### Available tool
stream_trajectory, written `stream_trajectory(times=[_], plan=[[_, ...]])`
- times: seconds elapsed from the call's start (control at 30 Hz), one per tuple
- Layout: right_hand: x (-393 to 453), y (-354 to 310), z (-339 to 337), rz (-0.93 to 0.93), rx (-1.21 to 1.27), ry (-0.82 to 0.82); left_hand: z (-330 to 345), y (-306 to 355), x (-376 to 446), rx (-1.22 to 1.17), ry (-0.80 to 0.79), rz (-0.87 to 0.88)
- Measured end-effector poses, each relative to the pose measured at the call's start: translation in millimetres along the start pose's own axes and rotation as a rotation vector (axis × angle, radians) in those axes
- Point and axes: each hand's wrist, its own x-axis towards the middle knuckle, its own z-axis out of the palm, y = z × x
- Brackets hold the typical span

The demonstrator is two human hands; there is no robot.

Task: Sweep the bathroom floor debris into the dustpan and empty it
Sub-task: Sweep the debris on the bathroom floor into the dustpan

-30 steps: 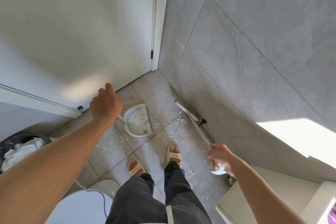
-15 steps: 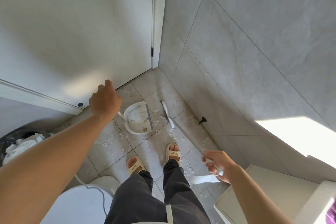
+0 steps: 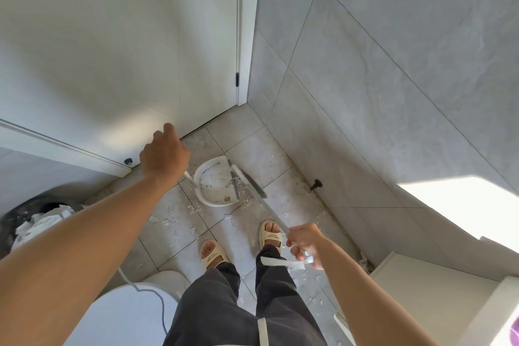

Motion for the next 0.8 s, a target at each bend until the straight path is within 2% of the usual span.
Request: stream_trajectory(times=[0.1, 0.2, 0.4, 0.53, 0.67, 0.8], plan=[[-13.6, 4.4, -34.5, -0.040, 0.150, -0.088, -0.6, -3.6, 0.4, -0.007, -0.002, -0.001], [-21.2, 9.4, -47.8, -0.069, 0.207, -0.064, -2.0, -5.1, 0.5, -0.011, -0.011, -0.003], [-17.0, -5.1, 3.8, -0.087, 0.033, 0.081, -4.2, -3.8, 0.3, -0.020, -0.033, -0.002], [-18.2, -16.8, 30.7, -0.008, 0.091, -0.008, -3.2, -6.6, 1.3, -0.021, -0.029, -0.001], [-20.9, -6.8, -2.6, -0.034, 0.192, -0.031, -3.7, -10.7, 3.0, -0.032, -0.026, 0.007], [-31.0, -12.0, -36.0, -0.115, 0.138, 0.096, -4.4, -14.1, 4.9, -0.044, -0.031, 0.018]])
